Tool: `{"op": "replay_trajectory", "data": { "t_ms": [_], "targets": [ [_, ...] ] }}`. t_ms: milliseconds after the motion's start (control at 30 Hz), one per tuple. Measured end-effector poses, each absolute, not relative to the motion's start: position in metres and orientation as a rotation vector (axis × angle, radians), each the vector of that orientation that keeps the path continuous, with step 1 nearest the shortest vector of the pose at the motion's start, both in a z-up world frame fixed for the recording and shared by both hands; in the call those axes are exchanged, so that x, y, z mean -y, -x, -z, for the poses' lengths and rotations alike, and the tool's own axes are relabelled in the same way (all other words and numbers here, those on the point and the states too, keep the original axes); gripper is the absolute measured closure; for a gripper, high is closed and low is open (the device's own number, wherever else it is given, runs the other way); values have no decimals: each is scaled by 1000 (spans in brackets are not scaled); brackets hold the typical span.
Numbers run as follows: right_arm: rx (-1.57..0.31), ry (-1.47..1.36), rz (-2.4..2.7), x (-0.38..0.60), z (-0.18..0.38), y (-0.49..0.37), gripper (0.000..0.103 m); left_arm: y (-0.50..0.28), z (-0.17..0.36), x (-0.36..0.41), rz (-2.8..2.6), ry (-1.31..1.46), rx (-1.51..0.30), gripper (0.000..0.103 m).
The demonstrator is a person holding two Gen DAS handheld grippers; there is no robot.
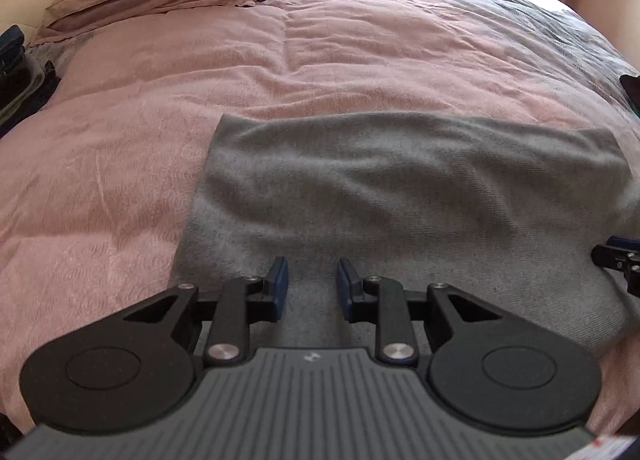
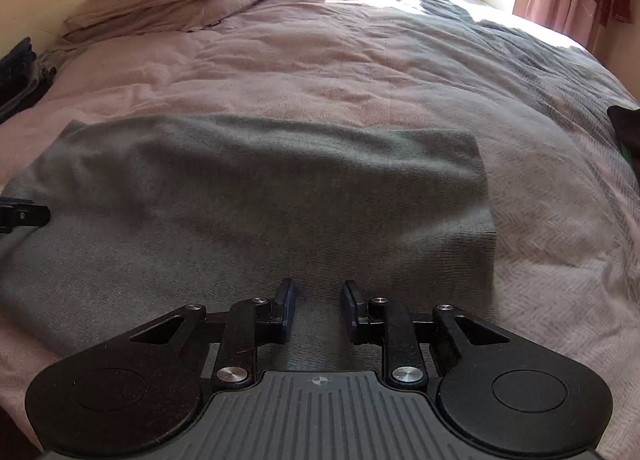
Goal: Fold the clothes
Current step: 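Pull both open tools back from the folded sweatshirt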
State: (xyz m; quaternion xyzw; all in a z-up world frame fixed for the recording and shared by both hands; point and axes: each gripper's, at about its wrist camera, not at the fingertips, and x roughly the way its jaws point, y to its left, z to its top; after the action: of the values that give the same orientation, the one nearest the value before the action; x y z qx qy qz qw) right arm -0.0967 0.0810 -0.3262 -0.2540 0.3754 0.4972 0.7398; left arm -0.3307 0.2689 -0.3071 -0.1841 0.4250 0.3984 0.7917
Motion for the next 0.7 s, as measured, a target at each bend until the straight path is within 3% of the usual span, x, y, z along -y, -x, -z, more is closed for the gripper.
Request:
{"op": "replay_trajectory", "data": {
  "t_ms": [133,200,300,700],
  "targets": [
    [-911,484,-1068,-69,300,99,81,325,291,-261,-913,419,-1006,79],
    [-996,464,-1069,-62,290,103,66,323,282,-254,-924,443,-1062,77],
    [-1042,457,-1078,-53,277,113,56,323,269,-240,-923,484,-1106,69],
    [-1092,430,-1034,-35,272,113,54,313,259,-206,-884,548,-1173,65]
  ]
}}
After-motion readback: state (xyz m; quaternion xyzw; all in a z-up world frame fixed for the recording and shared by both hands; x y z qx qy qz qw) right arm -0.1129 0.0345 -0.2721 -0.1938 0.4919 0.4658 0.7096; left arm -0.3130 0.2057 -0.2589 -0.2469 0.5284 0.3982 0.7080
